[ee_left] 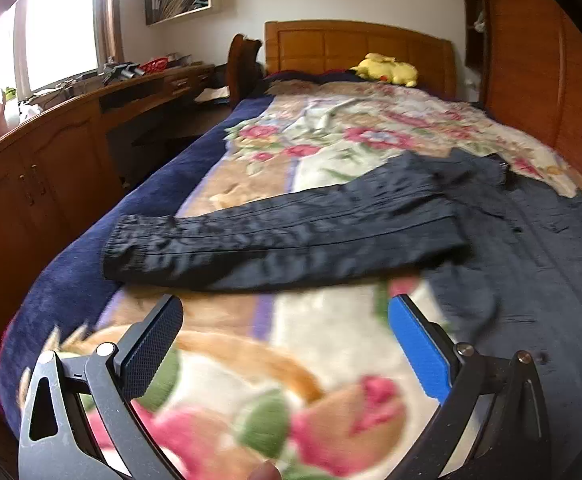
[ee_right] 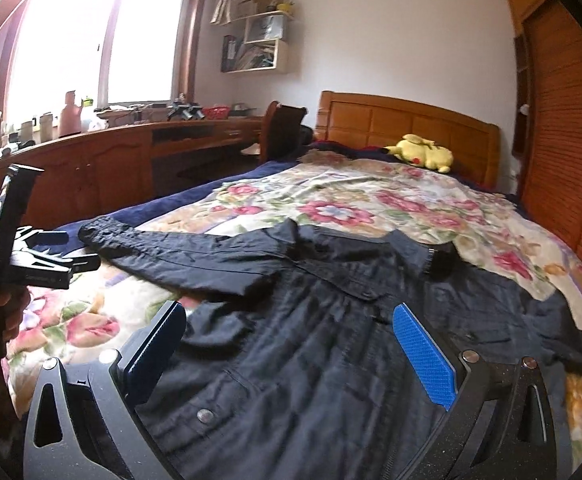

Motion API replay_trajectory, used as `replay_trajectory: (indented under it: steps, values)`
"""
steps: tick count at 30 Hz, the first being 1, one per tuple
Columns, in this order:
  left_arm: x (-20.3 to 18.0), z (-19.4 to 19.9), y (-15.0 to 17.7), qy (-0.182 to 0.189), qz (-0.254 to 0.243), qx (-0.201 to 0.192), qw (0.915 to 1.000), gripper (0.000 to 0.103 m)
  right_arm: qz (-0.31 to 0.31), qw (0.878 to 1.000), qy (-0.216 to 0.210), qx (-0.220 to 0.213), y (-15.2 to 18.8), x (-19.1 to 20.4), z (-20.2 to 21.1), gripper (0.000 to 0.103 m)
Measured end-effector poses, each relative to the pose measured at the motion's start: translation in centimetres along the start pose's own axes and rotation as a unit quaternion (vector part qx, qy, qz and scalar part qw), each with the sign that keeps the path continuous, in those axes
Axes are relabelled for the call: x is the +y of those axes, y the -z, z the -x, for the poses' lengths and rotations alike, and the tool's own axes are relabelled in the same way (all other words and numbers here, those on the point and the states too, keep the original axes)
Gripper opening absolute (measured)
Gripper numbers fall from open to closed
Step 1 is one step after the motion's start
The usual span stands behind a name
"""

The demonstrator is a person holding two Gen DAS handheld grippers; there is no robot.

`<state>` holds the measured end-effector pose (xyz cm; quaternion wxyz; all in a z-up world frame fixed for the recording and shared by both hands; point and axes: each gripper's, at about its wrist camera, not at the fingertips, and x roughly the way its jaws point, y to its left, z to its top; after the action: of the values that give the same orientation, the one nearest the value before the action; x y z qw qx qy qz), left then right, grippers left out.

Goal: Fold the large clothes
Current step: 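Move the left gripper to the jacket sleeve cuff and grasp it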

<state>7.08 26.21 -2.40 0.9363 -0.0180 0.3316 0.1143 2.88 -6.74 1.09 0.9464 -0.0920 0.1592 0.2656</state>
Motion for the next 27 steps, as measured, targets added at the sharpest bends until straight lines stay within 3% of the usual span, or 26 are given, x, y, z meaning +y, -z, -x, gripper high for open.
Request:
replay_trajectory:
  steps: [6, 10, 18, 22, 27]
  values:
    - [4.3, -2.3, -0.6, -0.024, 0.017, 0.02, 0.9993, 0.103, 0.001, 0.999, -0.033, 0.018, 0.7, -0.1, -1.9, 0.103]
    - [7.4, -2.8, -1.2, -0.03, 0.042, 0.008, 0.9987, 0.102, -0.001, 0.997, -0.059, 0.042, 1.3, -0.6, -3.1, 0.103]
    - [13.3, -6.1, -2.6, -0.046, 0.101, 0.028, 0.9934, 0.089, -0.005, 0.995, -0.073, 0.067, 1.4, -1.9, -4.1, 0.103]
    - [15.8, -7.4, -2.1, -0.023, 0.165, 0.04, 0.9853, 0.083, -0.005, 0.994, -0.073, 0.076, 1.2, -2.2, -4.3, 0.103]
    - [16.5, -8.7, -1.6, -0.036, 0.171, 0.059, 0.9828, 0.072, 0.003, 0.995, -0.071, 0.075, 1.0, -1.1, -4.4, 0.103]
